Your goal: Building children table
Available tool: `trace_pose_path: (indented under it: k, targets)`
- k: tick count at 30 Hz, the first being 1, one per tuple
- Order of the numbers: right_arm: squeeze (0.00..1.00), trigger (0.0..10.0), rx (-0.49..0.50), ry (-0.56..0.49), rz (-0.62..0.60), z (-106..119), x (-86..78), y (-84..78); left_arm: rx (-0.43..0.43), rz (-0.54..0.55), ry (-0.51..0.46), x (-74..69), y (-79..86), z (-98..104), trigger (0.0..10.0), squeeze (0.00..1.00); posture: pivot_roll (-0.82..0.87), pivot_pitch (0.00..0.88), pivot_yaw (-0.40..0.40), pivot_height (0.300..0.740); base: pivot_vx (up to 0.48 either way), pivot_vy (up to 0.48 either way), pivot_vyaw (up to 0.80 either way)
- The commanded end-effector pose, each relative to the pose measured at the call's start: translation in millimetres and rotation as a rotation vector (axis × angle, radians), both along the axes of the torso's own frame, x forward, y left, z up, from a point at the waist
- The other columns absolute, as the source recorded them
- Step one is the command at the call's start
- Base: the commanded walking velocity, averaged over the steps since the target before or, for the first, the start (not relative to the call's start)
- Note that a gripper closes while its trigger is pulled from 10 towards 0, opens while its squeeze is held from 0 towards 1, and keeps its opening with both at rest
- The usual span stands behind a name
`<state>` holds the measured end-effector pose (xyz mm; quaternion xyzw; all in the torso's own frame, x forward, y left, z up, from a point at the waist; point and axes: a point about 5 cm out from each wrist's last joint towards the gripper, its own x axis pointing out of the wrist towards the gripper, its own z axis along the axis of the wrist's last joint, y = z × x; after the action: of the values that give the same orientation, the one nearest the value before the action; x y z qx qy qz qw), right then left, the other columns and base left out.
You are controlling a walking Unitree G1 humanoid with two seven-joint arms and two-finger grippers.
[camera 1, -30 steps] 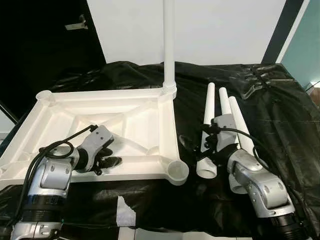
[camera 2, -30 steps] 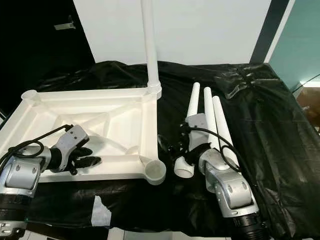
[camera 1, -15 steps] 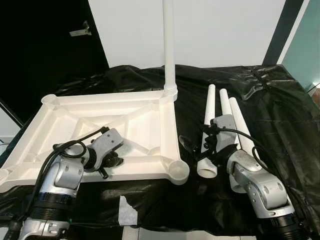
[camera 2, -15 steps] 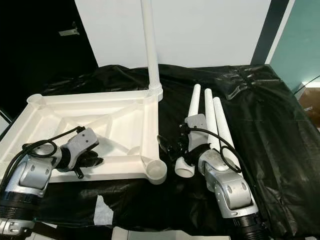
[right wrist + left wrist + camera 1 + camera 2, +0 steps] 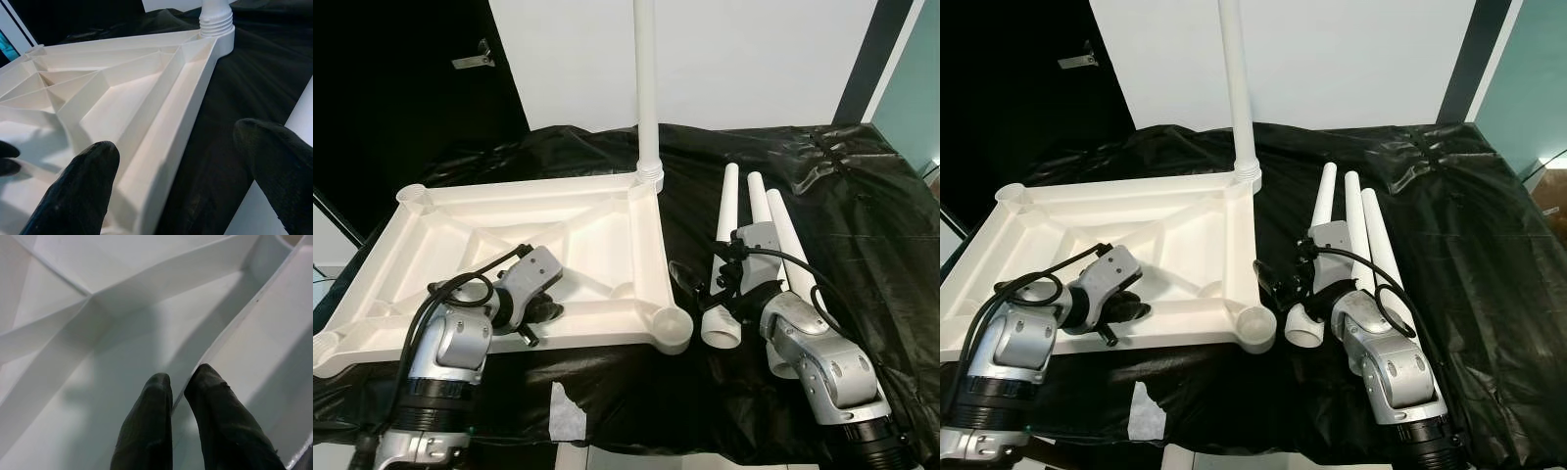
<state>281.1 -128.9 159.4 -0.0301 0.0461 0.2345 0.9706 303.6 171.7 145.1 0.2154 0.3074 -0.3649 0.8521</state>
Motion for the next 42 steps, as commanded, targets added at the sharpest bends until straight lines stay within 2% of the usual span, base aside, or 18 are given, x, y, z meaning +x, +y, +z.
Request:
trace_pose_path:
  k: [1, 5, 10, 12, 13, 14, 15, 16, 17, 20, 23, 24, 25, 26, 27, 34, 37, 42]
  targets:
    - [0.00, 10.0, 0.002, -0.005, -0.005, 1, 1.8, -0.1, 0.165, 0.464, -0.243, 13.9, 23.0, -6, 0.0, 0.00, -0.02, 0.039, 0.056, 0.740, 0.000, 0.000, 0.00]
    - [0.00, 10.0, 0.000, -0.006, -0.013, 1, 1.9, -2.3, 0.149, 0.502, -0.257, 15.6, 24.4, -2, 0.0, 0.00, -0.02, 0.038, 0.057, 0.740, 0.000, 0.000, 0.00]
    - [0.00, 10.0, 0.002, -0.008, -0.017, 1, 2.1, -2.6, 0.197, 0.456, -0.245, 12.5, 24.0, -7, 0.0, 0.00, -0.02, 0.038, 0.060, 0.740, 0.000, 0.000, 0.00]
    - [0.00, 10.0, 0.004, -0.007, -0.018, 1, 2.0, -2.5, 0.186, 0.425, -0.231, 10.5, 20.9, -8, 0.0, 0.00, -0.02, 0.037, 0.058, 0.740, 0.000, 0.000, 0.00]
    - [0.00, 10.0, 0.006, -0.007, -0.019, 1, 1.8, -2.2, 0.178, 0.381, -0.234, 9.6, 17.8, -7, 6.7, 0.00, -0.02, 0.038, 0.059, 0.740, 0.000, 0.000, 0.00]
    - [0.00, 10.0, 0.006, -0.007, -0.019, 1, 1.8, -2.2, 0.178, 0.381, -0.234, 9.6, 17.8, -7, 6.7, 0.00, -0.02, 0.038, 0.059, 0.740, 0.000, 0.000, 0.00]
    - [0.00, 10.0, 0.007, -0.006, -0.020, -1, 1.2, -2.0, 0.155, 0.348, -0.222, 8.1, 15.1, -7, 10.0, 0.85, -0.02, 0.036, 0.056, 0.740, 0.000, 0.000, 0.00]
    - [0.00, 10.0, 0.007, -0.006, -0.020, -1, 1.2, -2.0, 0.155, 0.348, -0.222, 8.1, 15.1, -7, 10.0, 0.85, -0.02, 0.036, 0.056, 0.740, 0.000, 0.000, 0.00]
    - [0.00, 10.0, 0.011, -0.004, -0.025, -1, 0.8, -1.9, 0.128, 0.306, -0.218, 6.4, 12.8, -5, 10.0, 1.00, -0.02, 0.036, 0.056, 0.740, 0.000, 0.000, 0.00]
    - [0.00, 10.0, 0.018, -0.004, -0.034, -2, 0.9, -2.2, 0.037, 0.235, -0.243, 6.0, 8.7, 7, 10.0, 1.00, -0.02, 0.032, 0.051, 0.740, 0.000, 0.000, 0.00]
    - [0.00, 10.0, 0.019, -0.006, -0.037, -2, 1.1, -2.4, 0.014, 0.222, -0.258, 6.6, 8.3, 12, 10.0, 1.00, -0.02, 0.032, 0.051, 0.740, 0.000, 0.000, 0.00]
    - [0.00, 10.0, 0.023, -0.009, -0.046, -1, 2.1, -3.0, -0.043, 0.185, -0.286, 6.3, 7.2, 22, 10.0, 0.77, -0.02, 0.029, 0.048, 0.740, 0.000, 0.000, 0.00]
    - [0.00, 10.0, 0.023, -0.009, -0.046, -1, 2.1, -3.0, -0.043, 0.185, -0.286, 6.3, 7.2, 22, 10.0, 0.77, -0.02, 0.029, 0.048, 0.740, 0.000, 0.000, 0.00]
    - [0.00, 10.0, 0.023, -0.019, -0.061, 0, 3.7, -4.5, -0.090, 0.136, -0.327, 4.7, 6.2, 33, 10.0, 0.00, -0.02, 0.025, 0.043, 0.740, 0.000, 0.000, 0.00]
    - [0.00, 10.0, 0.023, -0.019, -0.061, 0, 3.7, -4.5, -0.090, 0.136, -0.327, 4.7, 6.2, 33, 10.0, 0.00, -0.02, 0.025, 0.043, 0.740, 0.000, 0.000, 0.00]
    - [0.00, 10.0, 0.038, -0.041, -0.149, 1, 9.4, -14.3, -0.249, 0.062, -0.364, -2.5, -2.6, 45, 10.0, 0.00, -0.02, 0.018, 0.033, 0.740, 0.000, 0.000, 0.00]
    - [0.00, 10.0, 0.066, -0.039, -0.266, 2, 15.7, -23.2, -0.336, 0.005, -0.397, -7.3, -17.1, 50, 10.0, 0.00, -0.02, 0.012, 0.029, 0.740, 0.000, 0.000, 0.00]
    - [0.00, 10.0, 0.107, -0.029, -0.356, 4, 17.7, -25.0, -0.391, -0.036, -0.389, -9.4, -31.4, 48, 10.0, 0.00, -0.02, 0.006, 0.025, 0.740, 0.000, 0.000, 0.00]
